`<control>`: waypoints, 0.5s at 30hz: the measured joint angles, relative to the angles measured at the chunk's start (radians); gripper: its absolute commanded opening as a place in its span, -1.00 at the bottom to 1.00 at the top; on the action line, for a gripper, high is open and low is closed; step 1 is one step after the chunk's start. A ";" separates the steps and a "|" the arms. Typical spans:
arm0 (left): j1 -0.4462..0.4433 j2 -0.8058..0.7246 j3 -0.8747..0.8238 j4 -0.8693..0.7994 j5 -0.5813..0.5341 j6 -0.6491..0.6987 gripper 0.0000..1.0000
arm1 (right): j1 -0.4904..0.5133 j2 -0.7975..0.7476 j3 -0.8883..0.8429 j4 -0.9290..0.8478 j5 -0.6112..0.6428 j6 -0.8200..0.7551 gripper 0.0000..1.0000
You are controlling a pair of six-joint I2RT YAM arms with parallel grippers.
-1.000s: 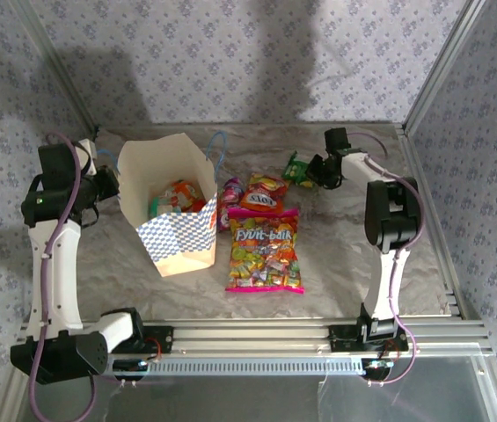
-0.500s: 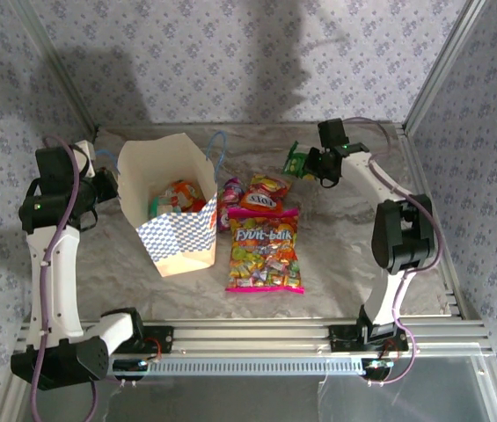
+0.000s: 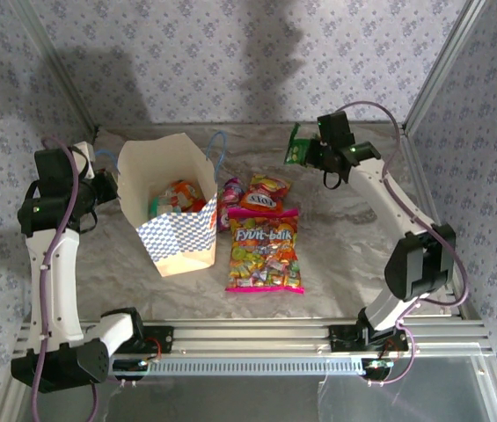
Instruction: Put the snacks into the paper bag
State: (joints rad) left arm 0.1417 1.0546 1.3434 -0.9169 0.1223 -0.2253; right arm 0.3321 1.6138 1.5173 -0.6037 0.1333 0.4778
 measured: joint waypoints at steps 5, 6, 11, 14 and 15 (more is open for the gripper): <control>0.000 -0.008 -0.001 0.000 0.000 0.003 -0.67 | 0.056 -0.071 0.012 0.001 0.033 -0.039 -1.00; 0.000 -0.012 -0.002 0.000 0.000 0.005 -0.67 | 0.069 -0.089 0.013 0.001 0.040 -0.047 -1.00; 0.000 -0.025 -0.007 -0.003 0.000 0.007 -0.67 | 0.124 -0.166 0.028 0.008 0.069 -0.089 -1.00; 0.000 -0.027 -0.010 -0.004 0.000 0.008 -0.67 | 0.155 -0.195 0.058 0.008 0.079 -0.115 -1.00; 0.000 -0.027 -0.010 -0.004 0.000 0.007 -0.67 | 0.168 -0.204 0.068 0.009 0.082 -0.127 -1.00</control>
State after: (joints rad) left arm 0.1417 1.0275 1.3338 -0.9207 0.1226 -0.2180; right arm 0.4999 1.4101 1.5856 -0.5949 0.2153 0.3511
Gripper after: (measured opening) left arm 0.166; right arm 0.067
